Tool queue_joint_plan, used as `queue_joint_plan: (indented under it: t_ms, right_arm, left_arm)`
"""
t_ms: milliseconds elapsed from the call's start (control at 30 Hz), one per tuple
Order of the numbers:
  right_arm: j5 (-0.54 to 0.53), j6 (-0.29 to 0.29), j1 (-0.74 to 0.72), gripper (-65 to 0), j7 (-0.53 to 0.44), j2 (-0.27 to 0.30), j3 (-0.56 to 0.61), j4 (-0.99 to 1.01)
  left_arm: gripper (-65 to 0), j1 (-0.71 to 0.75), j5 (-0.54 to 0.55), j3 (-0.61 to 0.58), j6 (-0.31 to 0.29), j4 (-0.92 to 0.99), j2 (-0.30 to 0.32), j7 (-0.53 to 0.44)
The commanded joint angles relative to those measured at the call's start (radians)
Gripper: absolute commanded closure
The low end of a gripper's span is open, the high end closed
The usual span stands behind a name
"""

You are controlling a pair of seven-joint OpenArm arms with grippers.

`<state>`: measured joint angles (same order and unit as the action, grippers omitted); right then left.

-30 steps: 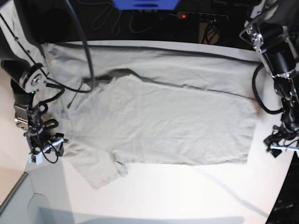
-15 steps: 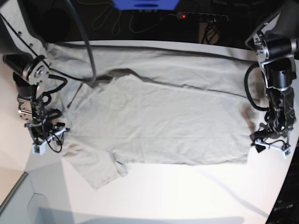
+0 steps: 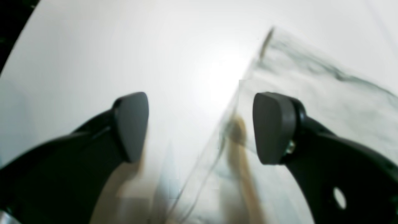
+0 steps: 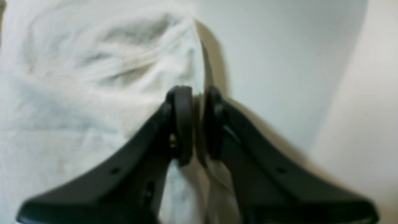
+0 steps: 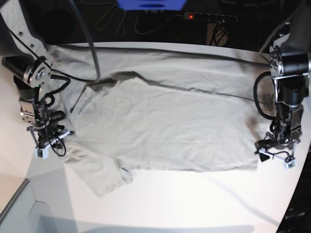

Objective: Layout the t-shirt on the table in an organized manner, then fold the t-shirt properly
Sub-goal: 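Lower both grippers to the hem corners and grasp the hem, then lift the hem with both grippers and fold it toward the folded edge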

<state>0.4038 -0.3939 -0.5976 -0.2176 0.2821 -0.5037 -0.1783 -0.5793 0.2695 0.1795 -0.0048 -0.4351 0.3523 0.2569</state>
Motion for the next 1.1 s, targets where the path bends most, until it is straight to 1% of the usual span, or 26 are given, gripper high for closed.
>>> queue_joint_plan:
  t_ms: [0,33,67,133,167,200,300,633,733,867,900,933,967,1033,1067]
  right_arm:
    - [0.004,0.01,-0.015,-6.5,0.022,0.009,0.0,-0.003]
    - [0.004,0.01,-0.015,-6.5,0.022,0.009,0.0,-0.003]
    - [0.004,0.01,-0.015,-6.4,0.024,0.009,0.003,-0.003]
    - [0.004,0.01,-0.014,-6.4,0.024,0.009,0.004,-0.003]
    - [0.004,0.01,-0.014,-6.4,0.024,0.009,0.004,-0.003]
    - [0.004,0.01,-0.014,-6.4,0.024,0.009,0.004,-0.003]
    - [0.004,0.01,-0.014,-6.4,0.024,0.009,0.004,-0.003]
    - [0.004,0.01,0.005,-6.4,0.024,0.009,0.004,-0.008]
    - [0.004,0.01,0.005,-6.4,0.024,0.009,0.004,-0.008]
    - [0.004,0.01,0.005,-6.4,0.024,0.009,0.004,-0.008]
    - [0.004,0.01,0.005,-6.4,0.024,0.009,0.004,-0.008]
    - [0.004,0.01,0.005,-6.4,0.024,0.009,0.004,-0.008]
    - [0.004,0.01,0.005,-6.4,0.024,0.009,0.004,-0.008]
    - [0.004,0.01,0.005,-6.4,0.024,0.01,0.004,-0.008]
    - [0.004,0.01,0.005,-6.4,0.024,0.01,0.004,-0.008]
  left_arm:
    - [-50.3,-0.032,-0.002,0.001,-0.002,0.022,0.012,-0.032]
    - [-50.3,-0.035,-0.002,-0.002,-0.005,0.043,0.009,-0.052]
    - [-50.3,-0.037,-0.002,-0.019,-0.024,0.057,0.003,-0.069]
    - [-50.3,-0.034,-0.002,-0.091,-0.09,0.063,-0.011,-0.1]
    - [-50.3,-0.034,-0.002,-0.123,-0.108,0.065,-0.012,-0.112]
    - [-50.3,-0.035,-0.002,-0.15,-0.114,0.069,-0.014,-0.126]
    - [-50.3,-0.037,0.0,-0.168,-0.097,0.072,-0.016,-0.14]
    - [-50.3,-0.031,0.004,-0.168,-0.097,0.077,-0.012,-0.141]
    - [-50.3,-0.037,0.004,-0.168,-0.097,0.126,-0.014,-0.143]
    - [-50.1,-0.038,0.001,-0.166,-0.097,0.141,-0.014,-0.141]
    - [-49.0,-0.038,0.0,-0.171,-0.099,0.141,-0.014,-0.141]
    - [-45.9,-0.038,0.0,-0.171,-0.1,0.141,-0.014,-0.14]
    - [-41.2,-0.038,-0.002,-0.171,-0.102,0.141,-0.014,-0.136]
    - [-26.4,-0.038,-0.002,-0.173,-0.102,0.143,-0.016,-0.135]
    - [-20.3,-0.038,-0.002,-0.173,-0.1,0.143,-0.016,-0.135]
